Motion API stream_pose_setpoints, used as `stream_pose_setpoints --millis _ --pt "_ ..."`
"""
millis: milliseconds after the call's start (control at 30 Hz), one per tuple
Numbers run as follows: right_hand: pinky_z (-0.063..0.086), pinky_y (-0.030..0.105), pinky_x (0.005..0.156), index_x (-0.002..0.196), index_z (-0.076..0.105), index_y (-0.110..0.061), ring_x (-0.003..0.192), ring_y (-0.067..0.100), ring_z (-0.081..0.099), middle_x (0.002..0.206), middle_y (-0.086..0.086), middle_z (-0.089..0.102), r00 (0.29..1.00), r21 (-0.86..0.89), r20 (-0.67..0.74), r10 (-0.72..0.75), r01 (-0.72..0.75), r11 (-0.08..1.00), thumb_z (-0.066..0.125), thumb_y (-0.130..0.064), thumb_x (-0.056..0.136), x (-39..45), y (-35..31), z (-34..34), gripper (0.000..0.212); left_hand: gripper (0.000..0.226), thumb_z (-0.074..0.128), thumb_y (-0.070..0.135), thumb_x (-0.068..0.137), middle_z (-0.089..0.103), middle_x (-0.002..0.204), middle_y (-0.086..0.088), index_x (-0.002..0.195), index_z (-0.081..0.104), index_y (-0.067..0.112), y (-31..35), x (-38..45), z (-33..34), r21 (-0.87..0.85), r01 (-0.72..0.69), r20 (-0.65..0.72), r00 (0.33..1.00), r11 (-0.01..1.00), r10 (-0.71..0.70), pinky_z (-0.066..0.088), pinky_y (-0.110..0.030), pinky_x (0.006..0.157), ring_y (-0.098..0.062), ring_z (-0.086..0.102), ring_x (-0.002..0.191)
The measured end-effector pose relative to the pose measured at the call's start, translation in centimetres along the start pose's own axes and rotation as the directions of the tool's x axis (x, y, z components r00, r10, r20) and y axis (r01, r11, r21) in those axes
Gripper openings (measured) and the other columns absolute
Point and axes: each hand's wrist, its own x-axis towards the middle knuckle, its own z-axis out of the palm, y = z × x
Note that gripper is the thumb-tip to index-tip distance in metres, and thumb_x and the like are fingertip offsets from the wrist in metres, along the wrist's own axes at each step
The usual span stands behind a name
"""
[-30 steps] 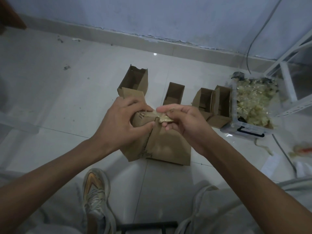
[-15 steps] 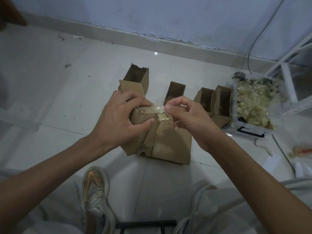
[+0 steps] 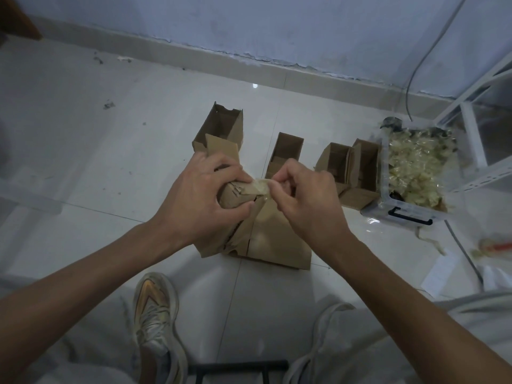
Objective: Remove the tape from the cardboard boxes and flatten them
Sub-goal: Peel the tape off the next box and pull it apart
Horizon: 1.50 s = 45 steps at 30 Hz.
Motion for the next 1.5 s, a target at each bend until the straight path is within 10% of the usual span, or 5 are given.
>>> stream_pose_setpoints --millis 667,867,1033,1300,1500 --pt "0.043 0.028 0.053 0.094 0.063 -0.005 0.054 0.013 0.047 0.062 0.003 0.054 0.862 0.588 0.376 0.341 -0.506 0.631 0.052 -0.029 0.110 0.3 0.3 1.4 0.031 0.050 0.066 0.059 0.081 0.064 0.123 0.007 0.117 0.073 0.025 0.7 -0.7 0.0 0.028 -0.086 -0.022 0.996 0.996 0.087 0.052 -0.041 0.084 -0.020 0.051 0.111" --pt "0.036 0.024 0.051 0.091 0.053 -0.018 0.060 0.011 0.046 0.082 -0.009 0.049 0.979 -0.176 -0.095 -0.181 0.162 0.971 0.056 -0.031 0.107 -1.0 -0.1 3.1 0.021 0.048 0.064 0.058 0.084 0.065 0.123 0.007 0.114 0.073 0.021 0.5 -0.7 0.2 0.122 -0.129 -0.028 0.991 0.984 0.133 0.051 -0.044 0.079 -0.024 0.051 0.110" --pt "0.053 0.040 0.060 0.092 0.063 -0.015 0.065 0.012 0.057 0.073 -0.004 0.061 0.993 0.424 0.108 0.047 -0.089 0.901 0.064 -0.029 0.104 -0.7 -0.4 2.5 0.019 0.048 0.065 0.058 0.084 0.066 0.120 0.007 0.114 0.073 0.021 -0.4 -0.8 0.2 0.131 -0.132 -0.029 0.990 0.983 0.137 0.050 -0.041 0.080 -0.023 0.051 0.108" --pt "0.046 0.023 0.062 0.100 0.066 -0.020 0.070 0.005 0.055 0.080 -0.012 0.062 0.985 0.239 0.164 0.052 -0.091 0.967 0.064 -0.036 0.103 -0.2 -0.2 2.0 0.017 0.049 0.066 0.058 0.084 0.066 0.118 0.008 0.113 0.072 0.019 0.2 -0.7 0.0 0.088 -0.143 -0.045 0.988 0.986 0.148 0.051 -0.042 0.076 -0.022 0.052 0.107" --pt "0.041 0.022 0.052 0.101 0.058 -0.003 0.052 0.008 0.047 0.064 0.002 0.054 0.873 0.730 0.403 0.274 -0.487 0.480 0.048 -0.026 0.112 0.0 -0.1 2.0 0.028 0.044 0.075 0.048 0.084 0.067 0.122 0.004 0.111 0.073 0.013 0.2 -0.5 -0.4 0.031 -0.172 -0.114 0.978 0.985 0.174 0.049 -0.040 0.082 -0.026 0.055 0.107"
